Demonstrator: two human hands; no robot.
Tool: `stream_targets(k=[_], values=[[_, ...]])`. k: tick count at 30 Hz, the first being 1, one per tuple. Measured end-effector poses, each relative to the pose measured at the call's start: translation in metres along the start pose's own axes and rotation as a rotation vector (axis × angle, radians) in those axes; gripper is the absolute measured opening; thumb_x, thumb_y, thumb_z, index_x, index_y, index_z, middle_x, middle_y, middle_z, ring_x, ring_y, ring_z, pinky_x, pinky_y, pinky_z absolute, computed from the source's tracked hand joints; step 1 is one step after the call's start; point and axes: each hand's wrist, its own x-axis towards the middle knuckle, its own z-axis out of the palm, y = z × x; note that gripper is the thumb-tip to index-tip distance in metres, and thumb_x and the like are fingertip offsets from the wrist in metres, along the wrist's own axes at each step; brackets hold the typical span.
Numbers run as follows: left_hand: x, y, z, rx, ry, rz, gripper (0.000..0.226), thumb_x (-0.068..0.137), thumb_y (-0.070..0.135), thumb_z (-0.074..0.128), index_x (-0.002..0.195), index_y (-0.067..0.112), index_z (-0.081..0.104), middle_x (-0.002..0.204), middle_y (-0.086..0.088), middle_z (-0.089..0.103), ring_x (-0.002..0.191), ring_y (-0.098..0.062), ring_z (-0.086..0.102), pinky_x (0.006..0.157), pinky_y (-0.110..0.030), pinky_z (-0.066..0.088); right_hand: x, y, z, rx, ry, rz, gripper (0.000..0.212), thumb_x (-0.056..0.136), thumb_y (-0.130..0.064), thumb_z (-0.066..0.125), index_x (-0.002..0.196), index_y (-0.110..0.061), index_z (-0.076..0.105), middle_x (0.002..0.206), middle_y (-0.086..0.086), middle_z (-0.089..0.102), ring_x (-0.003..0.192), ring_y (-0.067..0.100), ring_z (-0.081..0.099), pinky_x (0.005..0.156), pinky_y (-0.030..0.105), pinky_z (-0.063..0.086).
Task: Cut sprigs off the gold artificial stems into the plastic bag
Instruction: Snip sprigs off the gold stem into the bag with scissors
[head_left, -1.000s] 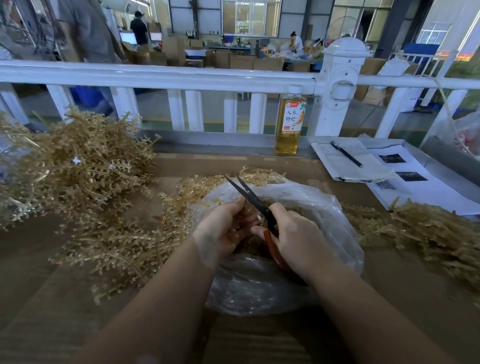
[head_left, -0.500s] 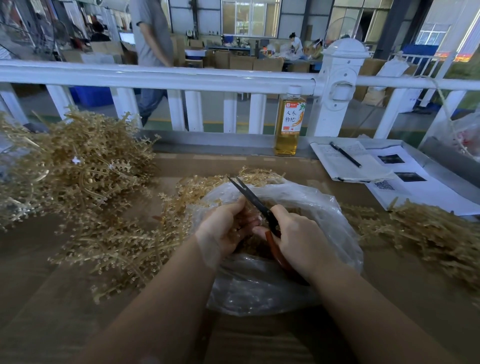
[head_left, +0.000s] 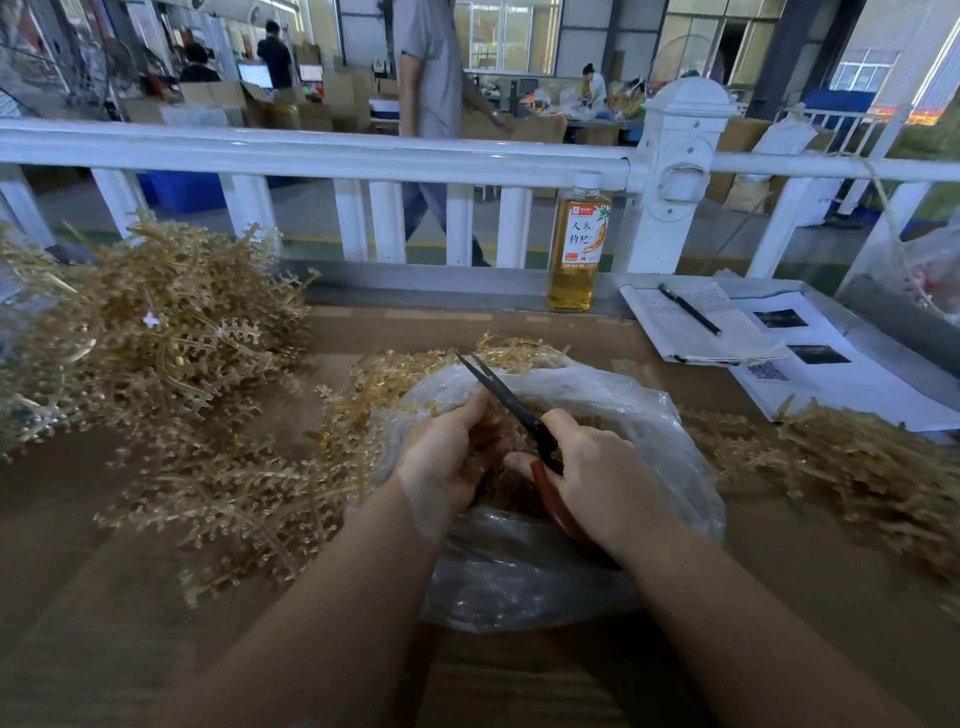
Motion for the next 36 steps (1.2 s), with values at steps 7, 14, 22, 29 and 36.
stream_targets(k=[7,14,22,29,36], values=[[-0.002,0.0,-0.007,-0.197,-0.072,0.02,0.015,0.091,0.004,0.051,0.086,0.004,0.065,0.071,-0.006,0.065,0.067,-0.018,0.064,0.06,-0.023,0.058,0.0,0.003,-0.001,0.041,0.021,0.033,0.044,0.089,-0.059,0.05,0.106,-0.018,0.053,0.075,-0.003,0.06,0.07,0.016,0.058,0.067,0.03,0.047],[-0.004,-0.001,-0.004,-0.256,-0.086,0.043,0.022,0.1,0.007,0.038,0.114,0.001,0.055,0.106,-0.016,0.063,0.086,-0.022,0.062,0.081,-0.029,0.051,-0.006,-0.002,-0.001,0.013,0.049,-0.018,0.044,0.088,-0.06,0.049,0.112,-0.023,0.055,0.087,-0.004,0.065,0.079,0.013,0.062,0.074,0.028,0.052],[-0.007,-0.002,-0.015,-0.208,-0.25,0.004,0.032,0.089,-0.015,0.037,0.103,-0.003,0.062,0.094,-0.013,0.073,0.084,-0.021,0.072,0.059,-0.023,0.056,-0.004,0.0,0.002,-0.022,-0.009,0.065,0.044,0.09,-0.059,0.05,0.112,-0.021,0.052,0.089,0.0,0.064,0.083,0.019,0.061,0.076,0.033,0.051],[0.004,-0.007,-0.01,-0.111,-0.129,0.139,0.022,0.089,-0.011,0.049,0.1,-0.003,0.065,0.082,-0.012,0.073,0.073,-0.019,0.072,0.058,-0.025,0.057,-0.004,0.001,0.001,0.024,0.012,0.08,0.047,0.088,-0.059,0.051,0.114,-0.02,0.054,0.092,-0.001,0.066,0.085,0.016,0.063,0.078,0.033,0.053],[0.004,-0.003,-0.009,-0.112,-0.126,0.131,0.022,0.091,-0.002,0.052,0.11,0.002,0.062,0.092,-0.008,0.068,0.072,-0.015,0.067,0.057,-0.022,0.055,-0.004,0.0,-0.001,0.057,0.02,0.106,0.048,0.087,-0.059,0.052,0.117,-0.021,0.054,0.097,-0.002,0.067,0.091,0.015,0.063,0.082,0.03,0.052]])
